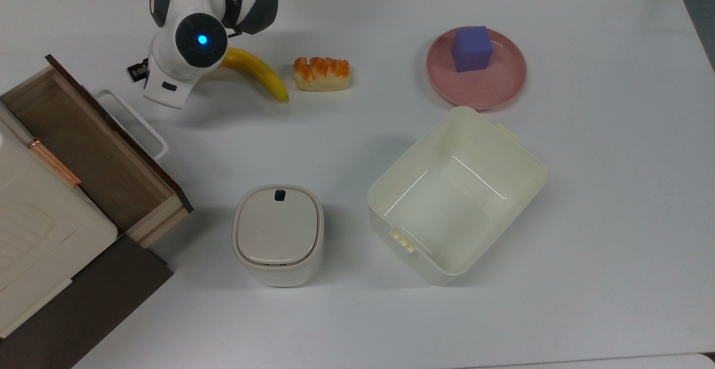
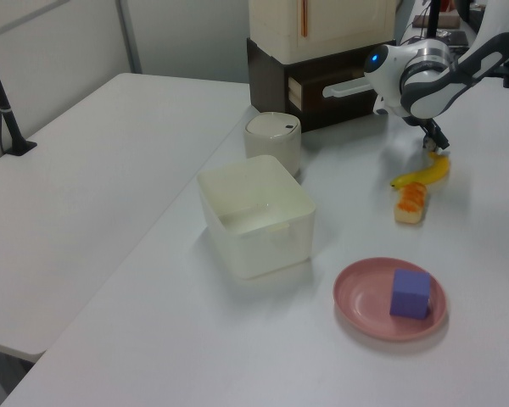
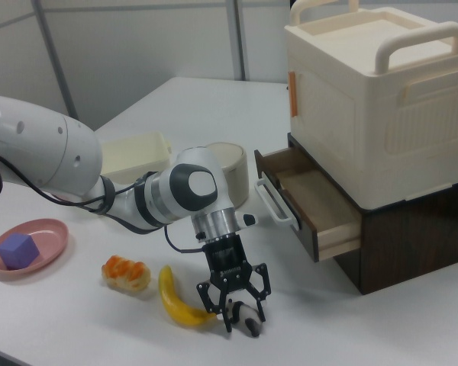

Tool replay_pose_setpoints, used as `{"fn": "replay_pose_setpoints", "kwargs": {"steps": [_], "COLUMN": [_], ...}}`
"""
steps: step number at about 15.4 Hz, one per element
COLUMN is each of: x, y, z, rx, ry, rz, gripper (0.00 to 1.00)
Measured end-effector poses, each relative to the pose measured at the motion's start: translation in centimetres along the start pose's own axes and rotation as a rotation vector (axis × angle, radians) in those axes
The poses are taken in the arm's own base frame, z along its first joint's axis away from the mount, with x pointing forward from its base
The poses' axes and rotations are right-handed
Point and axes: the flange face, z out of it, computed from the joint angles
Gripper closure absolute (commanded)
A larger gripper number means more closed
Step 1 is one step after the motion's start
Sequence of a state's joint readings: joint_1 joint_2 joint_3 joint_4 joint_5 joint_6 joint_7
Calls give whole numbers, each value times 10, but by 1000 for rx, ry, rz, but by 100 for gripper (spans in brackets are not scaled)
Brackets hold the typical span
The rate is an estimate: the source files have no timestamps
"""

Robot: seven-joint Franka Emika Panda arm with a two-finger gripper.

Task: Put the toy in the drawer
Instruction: 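Close the gripper on the panda toy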

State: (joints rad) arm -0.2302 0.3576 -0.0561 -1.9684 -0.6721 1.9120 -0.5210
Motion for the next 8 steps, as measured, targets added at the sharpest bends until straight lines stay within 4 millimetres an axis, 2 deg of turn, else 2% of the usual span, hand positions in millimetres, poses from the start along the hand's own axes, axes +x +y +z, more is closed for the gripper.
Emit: {"fn": "replay_pose_setpoints", "kwargs": {"steps": [1, 2, 3, 8], "x": [0, 0, 0, 1], "y": [0, 0, 0, 1], "z": [0, 1, 1, 0], "rx": [-4, -4, -4, -6], "ry": [-3, -3, -4, -2], "rz": [-2, -2, -2, 47], "gripper": [73, 95, 100, 100]}}
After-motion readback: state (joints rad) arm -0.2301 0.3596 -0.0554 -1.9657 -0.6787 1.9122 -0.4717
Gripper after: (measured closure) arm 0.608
